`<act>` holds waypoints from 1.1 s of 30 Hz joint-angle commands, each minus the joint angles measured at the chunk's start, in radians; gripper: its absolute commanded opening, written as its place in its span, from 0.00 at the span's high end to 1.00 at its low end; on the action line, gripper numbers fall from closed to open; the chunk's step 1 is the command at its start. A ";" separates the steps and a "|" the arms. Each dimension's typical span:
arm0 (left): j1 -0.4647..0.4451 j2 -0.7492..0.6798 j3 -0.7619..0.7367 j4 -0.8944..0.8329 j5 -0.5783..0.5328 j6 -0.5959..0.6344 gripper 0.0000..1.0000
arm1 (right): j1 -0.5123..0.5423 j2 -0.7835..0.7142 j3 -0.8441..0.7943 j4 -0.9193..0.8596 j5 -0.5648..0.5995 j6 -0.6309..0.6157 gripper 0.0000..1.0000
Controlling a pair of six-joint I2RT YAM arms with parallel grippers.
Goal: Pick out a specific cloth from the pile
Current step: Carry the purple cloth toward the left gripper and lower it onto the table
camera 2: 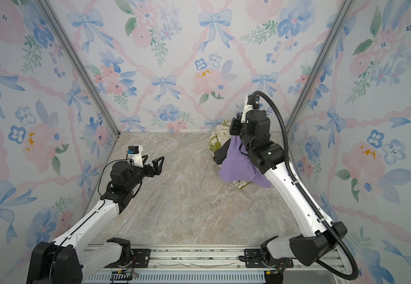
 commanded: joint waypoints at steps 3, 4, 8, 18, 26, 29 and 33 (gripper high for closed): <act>-0.011 0.008 0.005 0.033 0.022 -0.008 0.02 | 0.104 0.062 0.067 0.011 -0.033 -0.088 1.00; -0.011 0.010 0.005 0.039 0.034 -0.009 0.02 | 0.121 0.077 0.072 0.007 -0.049 -0.086 1.00; -0.018 0.017 0.009 0.066 0.062 -0.010 0.02 | 0.178 0.148 0.108 -0.034 -0.111 -0.079 1.00; -0.047 0.031 0.018 0.087 0.059 -0.011 0.02 | 0.235 0.270 0.061 -0.142 -0.284 -0.068 0.57; -0.118 0.108 0.045 0.087 0.073 -0.006 0.03 | 0.211 0.250 0.044 -0.215 -0.251 -0.147 0.32; -0.157 0.172 0.059 0.087 0.045 -0.016 0.06 | 0.190 0.219 0.036 -0.212 -0.238 -0.139 0.29; -0.205 0.278 0.072 0.087 0.031 -0.056 0.10 | 0.168 0.201 0.025 -0.209 -0.216 -0.123 0.25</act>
